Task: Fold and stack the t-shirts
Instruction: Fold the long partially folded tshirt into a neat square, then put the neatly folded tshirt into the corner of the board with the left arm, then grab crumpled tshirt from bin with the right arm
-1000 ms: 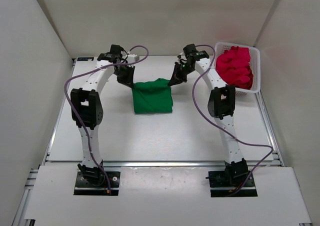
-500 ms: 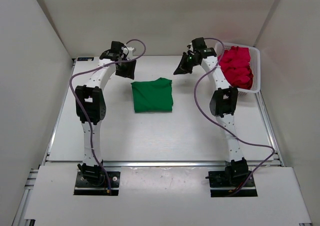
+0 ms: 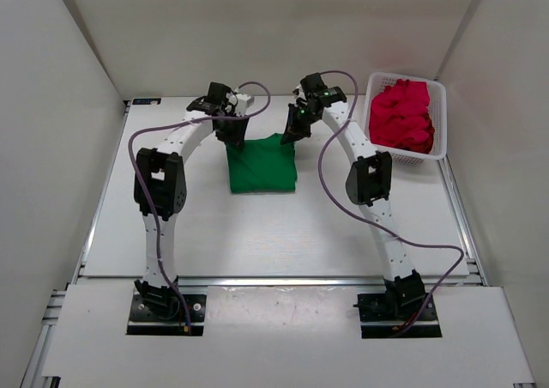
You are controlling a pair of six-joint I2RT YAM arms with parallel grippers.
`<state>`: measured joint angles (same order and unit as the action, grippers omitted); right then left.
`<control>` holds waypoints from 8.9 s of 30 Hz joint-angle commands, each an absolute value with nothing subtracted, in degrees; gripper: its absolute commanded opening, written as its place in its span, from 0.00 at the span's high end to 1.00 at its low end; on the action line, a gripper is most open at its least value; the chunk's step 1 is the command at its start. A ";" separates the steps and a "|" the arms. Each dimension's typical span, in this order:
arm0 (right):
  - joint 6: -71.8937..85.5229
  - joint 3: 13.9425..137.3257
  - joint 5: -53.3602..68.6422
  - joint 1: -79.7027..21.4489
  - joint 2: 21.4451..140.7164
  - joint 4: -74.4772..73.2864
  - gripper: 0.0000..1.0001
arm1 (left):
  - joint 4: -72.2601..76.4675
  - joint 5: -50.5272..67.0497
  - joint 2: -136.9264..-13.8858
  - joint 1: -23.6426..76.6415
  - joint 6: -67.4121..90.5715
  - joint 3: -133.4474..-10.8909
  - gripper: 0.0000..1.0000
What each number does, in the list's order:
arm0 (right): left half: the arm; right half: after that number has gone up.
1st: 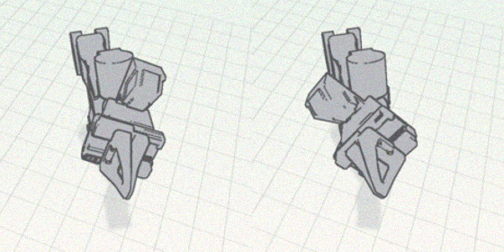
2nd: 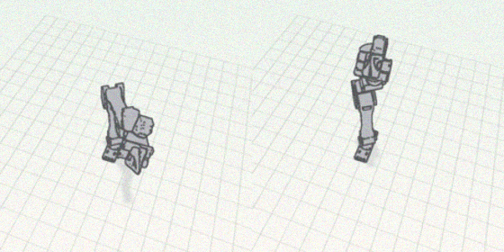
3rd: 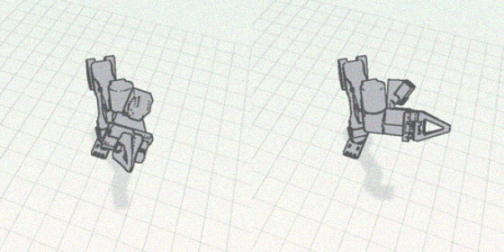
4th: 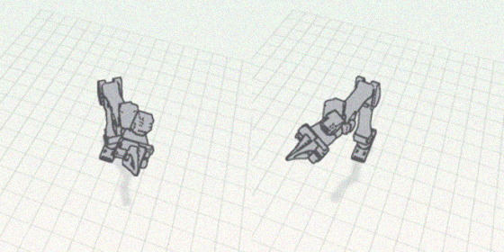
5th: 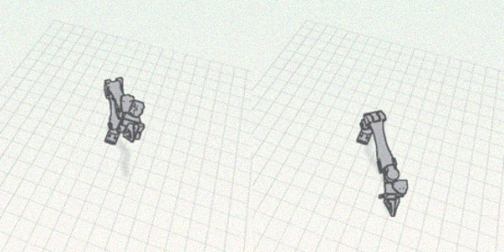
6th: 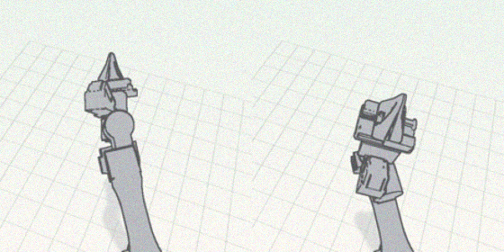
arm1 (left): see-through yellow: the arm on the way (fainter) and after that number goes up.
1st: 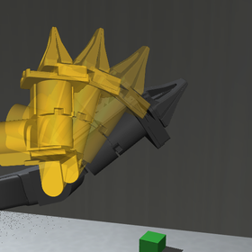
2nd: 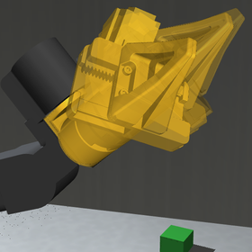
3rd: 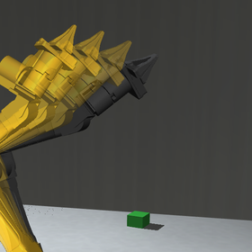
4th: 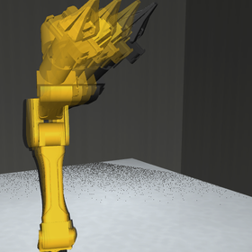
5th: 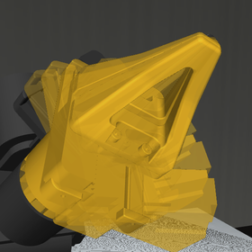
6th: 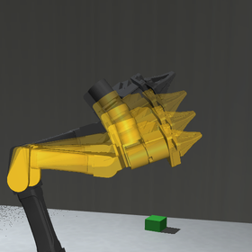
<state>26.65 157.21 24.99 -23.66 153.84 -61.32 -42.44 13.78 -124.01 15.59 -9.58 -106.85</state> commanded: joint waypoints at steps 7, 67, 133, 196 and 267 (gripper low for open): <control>30.67 156.44 20.05 -20.04 157.85 -58.01 1.00 | -42.19 12.48 -132.01 14.76 -7.91 -117.07 0.46; 20.39 63.99 23.82 -25.49 106.69 3.60 0.41 | -26.54 18.90 -106.87 15.12 3.69 -70.84 0.39; 24.26 81.03 17.66 -23.64 117.77 -16.53 0.65 | -38.15 18.36 -118.47 15.20 6.94 -87.63 0.01; 9.23 84.28 10.99 -20.39 100.01 -29.44 0.58 | -34.62 -11.87 -152.57 -15.74 -19.69 -148.09 1.00; 10.55 111.45 -26.81 6.85 107.94 -30.06 1.00 | -52.30 18.63 -113.91 13.80 -10.90 -98.44 0.01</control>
<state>12.53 107.96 -24.18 6.74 113.75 -34.39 -52.49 18.57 -118.58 13.65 -10.31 -97.01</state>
